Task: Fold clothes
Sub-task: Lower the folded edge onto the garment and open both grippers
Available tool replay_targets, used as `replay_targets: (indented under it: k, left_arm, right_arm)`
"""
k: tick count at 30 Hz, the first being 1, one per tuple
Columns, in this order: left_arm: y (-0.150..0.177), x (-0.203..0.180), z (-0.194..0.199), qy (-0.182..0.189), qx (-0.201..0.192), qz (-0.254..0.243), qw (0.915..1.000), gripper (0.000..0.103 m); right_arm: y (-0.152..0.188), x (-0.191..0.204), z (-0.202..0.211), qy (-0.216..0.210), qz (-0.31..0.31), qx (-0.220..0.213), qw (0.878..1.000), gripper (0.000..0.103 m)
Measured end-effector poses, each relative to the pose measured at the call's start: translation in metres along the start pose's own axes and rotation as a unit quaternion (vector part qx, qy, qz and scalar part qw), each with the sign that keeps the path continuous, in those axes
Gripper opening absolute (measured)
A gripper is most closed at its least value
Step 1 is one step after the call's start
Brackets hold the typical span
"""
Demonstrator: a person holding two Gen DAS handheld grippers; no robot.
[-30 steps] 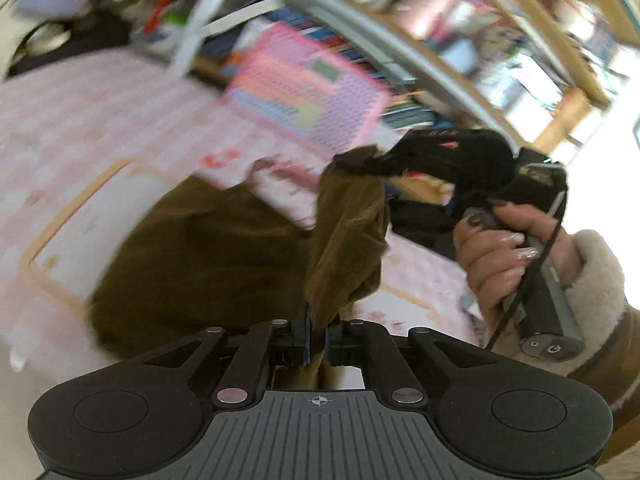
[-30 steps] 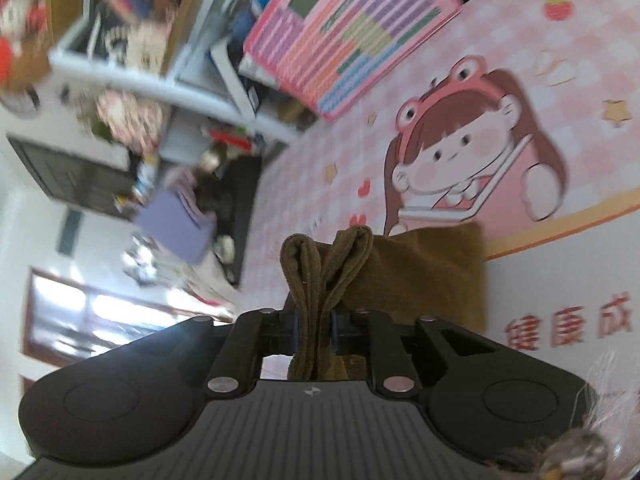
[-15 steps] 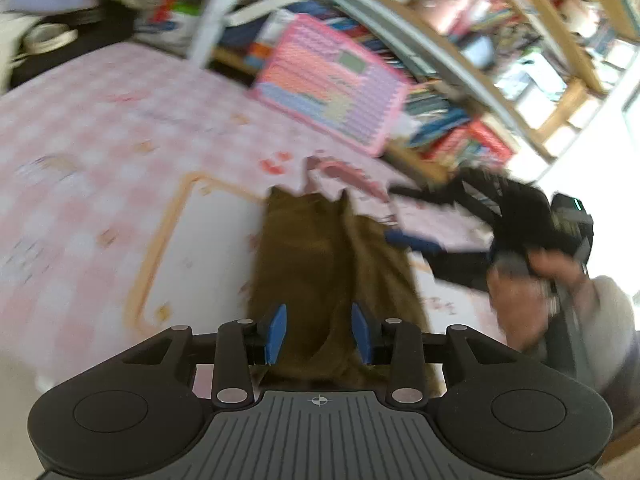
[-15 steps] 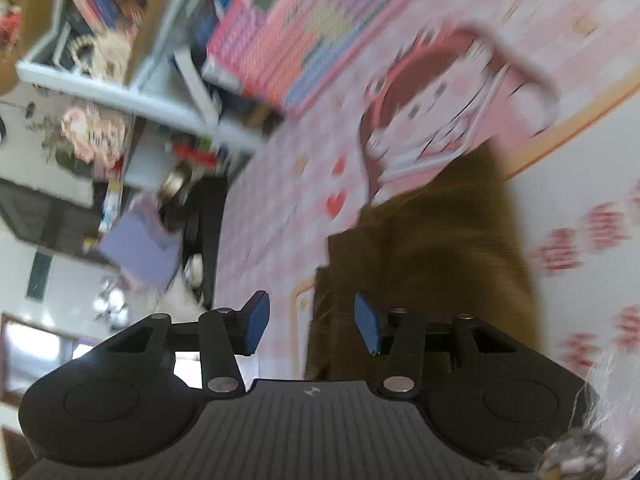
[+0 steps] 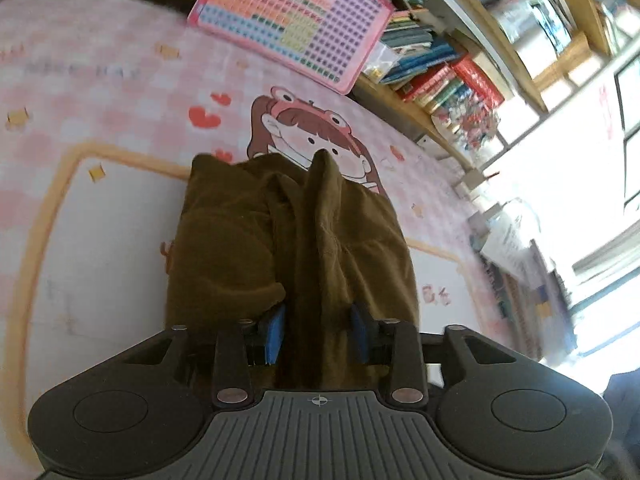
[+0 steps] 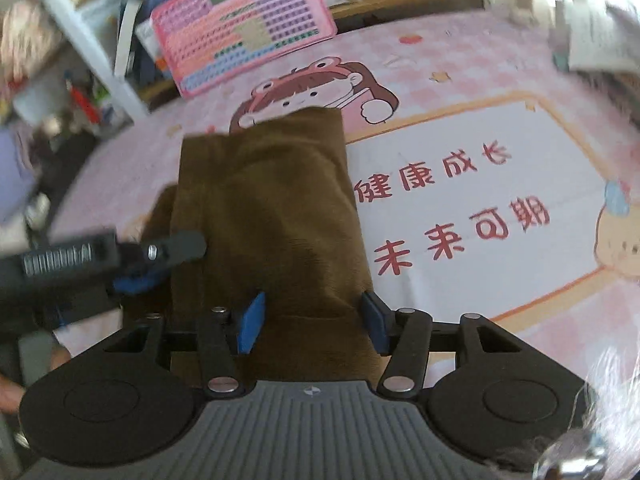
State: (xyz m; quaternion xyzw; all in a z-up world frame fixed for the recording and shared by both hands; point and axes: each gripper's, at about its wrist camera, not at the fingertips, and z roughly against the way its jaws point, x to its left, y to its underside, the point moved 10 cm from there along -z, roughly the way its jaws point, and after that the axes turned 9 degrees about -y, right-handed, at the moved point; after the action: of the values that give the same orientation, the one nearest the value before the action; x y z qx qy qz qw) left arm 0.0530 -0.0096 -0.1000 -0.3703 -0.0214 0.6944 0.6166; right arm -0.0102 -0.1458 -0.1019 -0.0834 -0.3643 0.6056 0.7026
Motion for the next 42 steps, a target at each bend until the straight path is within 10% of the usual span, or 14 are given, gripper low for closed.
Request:
replay_targets:
  k: [1,5,9,16,22,27,42]
  left_arm:
    - [-0.001,0.0,0.005,0.005,-0.007,0.0,1.0,0.007]
    - [-0.004,-0.034,0.043,0.017,-0.086,-0.126,0.9882,0.005]
    - [0.0,-0.002,0.011,-0.044,-0.05,-0.119,0.9907,0.006]
    - [0.002,0.008,-0.003,-0.031,-0.032,-0.096,0.9944,0.009]
    - [-0.005,0.005,0.018,-0.014,-0.044,-0.092,0.9947,0.017]
    - [-0.002,0.004,0.052,-0.014,-0.081,-0.104,0.9912,0.049]
    - [0.032,0.02,0.07,-0.053,-0.051,-0.115,0.9907,0.064]
  right_arm:
    - [0.0,0.001,-0.001,0.003,0.003,0.0,1.0,0.053]
    - [0.0,0.003,-0.003,0.0,-0.001,0.002,1.0,0.055]
    - [0.003,0.008,-0.009,0.012,0.016,0.013,1.0,0.06]
    - [0.004,0.012,-0.012,0.02,0.033,0.016,0.999,0.063]
    - [-0.006,0.016,0.001,0.009,0.027,-0.01,1.0,0.064]
    - [-0.009,0.014,0.017,0.008,0.014,-0.031,0.999,0.064]
    - [0.016,0.011,0.041,0.038,-0.012,-0.033,0.999,0.075]
